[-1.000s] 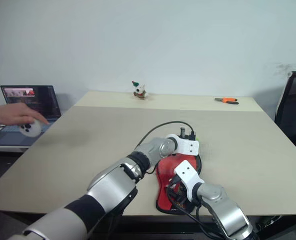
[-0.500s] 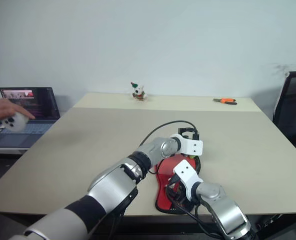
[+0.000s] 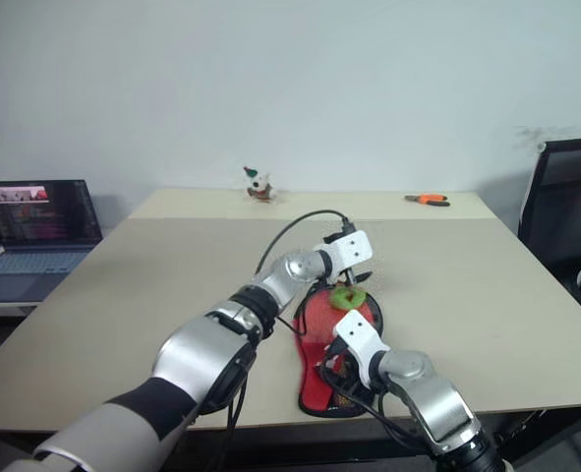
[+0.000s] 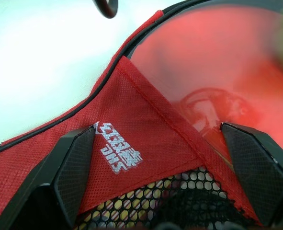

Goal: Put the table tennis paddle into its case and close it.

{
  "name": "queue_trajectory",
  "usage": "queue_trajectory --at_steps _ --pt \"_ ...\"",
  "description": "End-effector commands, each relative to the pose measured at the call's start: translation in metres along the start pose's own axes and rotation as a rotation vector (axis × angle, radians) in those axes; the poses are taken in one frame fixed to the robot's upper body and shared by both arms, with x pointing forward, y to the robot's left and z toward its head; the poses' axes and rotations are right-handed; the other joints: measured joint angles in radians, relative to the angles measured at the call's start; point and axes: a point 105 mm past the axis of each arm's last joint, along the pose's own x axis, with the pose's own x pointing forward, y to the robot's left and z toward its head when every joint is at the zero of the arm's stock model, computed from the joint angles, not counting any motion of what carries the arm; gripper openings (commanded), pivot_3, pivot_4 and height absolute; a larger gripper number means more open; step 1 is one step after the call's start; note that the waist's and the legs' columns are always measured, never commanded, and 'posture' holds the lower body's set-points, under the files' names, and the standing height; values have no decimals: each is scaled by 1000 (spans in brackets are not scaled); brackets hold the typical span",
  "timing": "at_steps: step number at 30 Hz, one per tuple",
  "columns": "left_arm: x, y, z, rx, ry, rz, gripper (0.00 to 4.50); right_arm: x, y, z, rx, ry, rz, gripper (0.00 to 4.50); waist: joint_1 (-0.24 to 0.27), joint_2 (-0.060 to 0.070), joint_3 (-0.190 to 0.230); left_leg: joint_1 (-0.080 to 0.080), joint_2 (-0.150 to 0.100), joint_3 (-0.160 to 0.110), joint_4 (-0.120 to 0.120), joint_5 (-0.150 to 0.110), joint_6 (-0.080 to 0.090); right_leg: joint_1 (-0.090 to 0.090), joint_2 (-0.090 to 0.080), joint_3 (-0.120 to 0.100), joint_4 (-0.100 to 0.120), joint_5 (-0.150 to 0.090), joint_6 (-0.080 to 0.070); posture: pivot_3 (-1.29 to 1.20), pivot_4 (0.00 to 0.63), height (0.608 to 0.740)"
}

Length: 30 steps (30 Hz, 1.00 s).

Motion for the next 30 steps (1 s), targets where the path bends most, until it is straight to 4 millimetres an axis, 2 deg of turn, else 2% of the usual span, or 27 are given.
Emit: queue_trajectory --at_steps 1,5,8,11,15,20,22,26,27,30 --pt "-7 -1 3 -17 -26 -92 4473 13 13 -68 113 247 62 4500 -5 0 -1 1 0 0 0 0 0 1 0 0 0 0 0 0 150 740" --pt "-11 5 2 -10 -24 -100 4473 17 12 -67 104 241 67 4500 -11 0 -1 2 2 1 0 0 0 1 1 2 0 0 1 0 150 740" --pt "-16 20 8 -24 -56 -52 4473 19 10 -66 101 235 66 4500 -13 0 -1 2 2 1 0 0 0 1 1 3 0 0 1 0 150 740" --pt "-35 56 14 -125 -127 74 4473 20 6 -54 110 187 63 4500 -16 0 -1 1 3 1 0 0 0 0 1 3 0 0 1 0 150 740" --pt "-60 83 2 -174 -155 150 4473 18 9 -31 141 100 103 4500 -21 0 -1 1 3 1 -1 0 0 -2 1 4 0 1 1 0 150 740" --pt "-102 114 -27 -295 -171 264 4473 11 13 3 167 -11 147 4500 -20 1 0 -6 3 1 -2 0 0 -9 3 3 0 1 1 0 150 740" --pt "-118 115 -38 -367 -208 243 4473 7 10 19 176 -58 151 4500 -20 2 1 -9 3 1 -2 0 0 -12 3 5 0 1 1 0 150 740" --pt "-146 97 -54 -476 -330 83 4473 -14 9 55 175 -172 192 4500 -16 4 6 -22 4 0 -1 0 0 -25 2 4 6 2 -2 0 150 740" --pt "-151 91 -58 -485 -336 47 4473 -22 9 64 176 -199 209 4500 -15 4 9 -25 3 0 0 0 0 -29 0 4 11 3 -7 0 150 740" --pt "-158 69 -65 -502 -339 -41 4473 -50 12 82 154 -260 275 4500 -4 6 18 -33 2 -2 2 0 0 -39 -1 3 15 2 -10 0 150 740"
